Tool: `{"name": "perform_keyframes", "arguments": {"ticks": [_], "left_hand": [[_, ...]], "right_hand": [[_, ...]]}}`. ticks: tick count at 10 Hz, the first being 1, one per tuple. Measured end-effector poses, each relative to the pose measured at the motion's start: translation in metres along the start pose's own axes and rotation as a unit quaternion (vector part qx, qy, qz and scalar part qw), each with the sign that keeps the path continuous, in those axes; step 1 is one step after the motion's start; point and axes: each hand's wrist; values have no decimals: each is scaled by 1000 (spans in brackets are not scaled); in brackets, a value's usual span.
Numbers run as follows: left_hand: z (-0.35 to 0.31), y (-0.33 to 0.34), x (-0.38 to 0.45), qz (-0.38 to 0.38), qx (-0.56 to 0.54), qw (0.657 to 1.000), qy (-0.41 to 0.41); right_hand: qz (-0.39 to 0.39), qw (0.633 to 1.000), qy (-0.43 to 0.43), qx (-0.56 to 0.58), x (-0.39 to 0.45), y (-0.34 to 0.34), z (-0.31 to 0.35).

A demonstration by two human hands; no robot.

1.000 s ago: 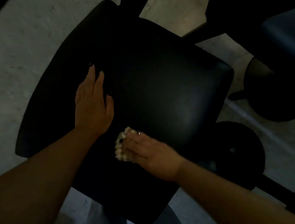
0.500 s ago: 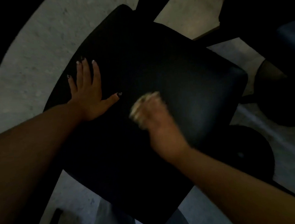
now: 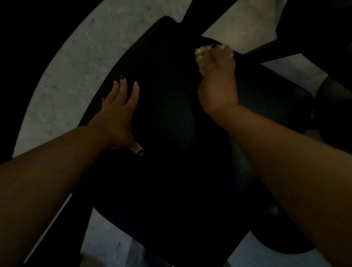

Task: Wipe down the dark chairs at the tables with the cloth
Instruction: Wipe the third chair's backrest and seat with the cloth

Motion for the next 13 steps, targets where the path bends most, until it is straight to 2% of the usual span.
{"name": "perform_keyframes", "arguments": {"ticks": [1,2,3,4,5,6,7,8,9,11,12,13], "left_hand": [[-4,-1,0,-9,10,1000,5],[-7,-2,1,-10,20,1000,-2],[-11,-6,1,18,37,999,-18],[-28,-11,6,68,65,993,-68],[-59,-14,13,80,76,991,-72],[-95,-5,14,74,59,994,54],[-128,16,14,111,71,982,135],[-142,34,15,135,110,976,131],[-141,43,17,110,120,978,127],[-137,46,18,80,128,981,125],[-137,52,18,57,119,984,121],[-134,54,22,39,114,985,121]], "right_hand": [[49,988,-146,-25,-52,33,31],[160,944,-287,-38,-79,30,25],[89,977,-193,14,-61,9,-13],[0,1000,-1,15,-56,-10,-66],[-42,985,164,26,-72,-26,-113],[-89,952,276,95,-89,-31,-134],[-103,870,455,159,-109,-29,-140],[-96,810,547,186,-138,-20,-130],[-82,784,580,205,-179,-11,-116],[-111,696,645,296,-247,19,-81],[-119,675,661,306,-274,24,-63],[-123,674,664,298,-299,31,-38]]}}
Point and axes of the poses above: each hand's wrist, its own x-axis towards the middle knuckle, its own y-axis out of the palm, z = x × y, and after that the axes turned 7 degrees about y, right-handed
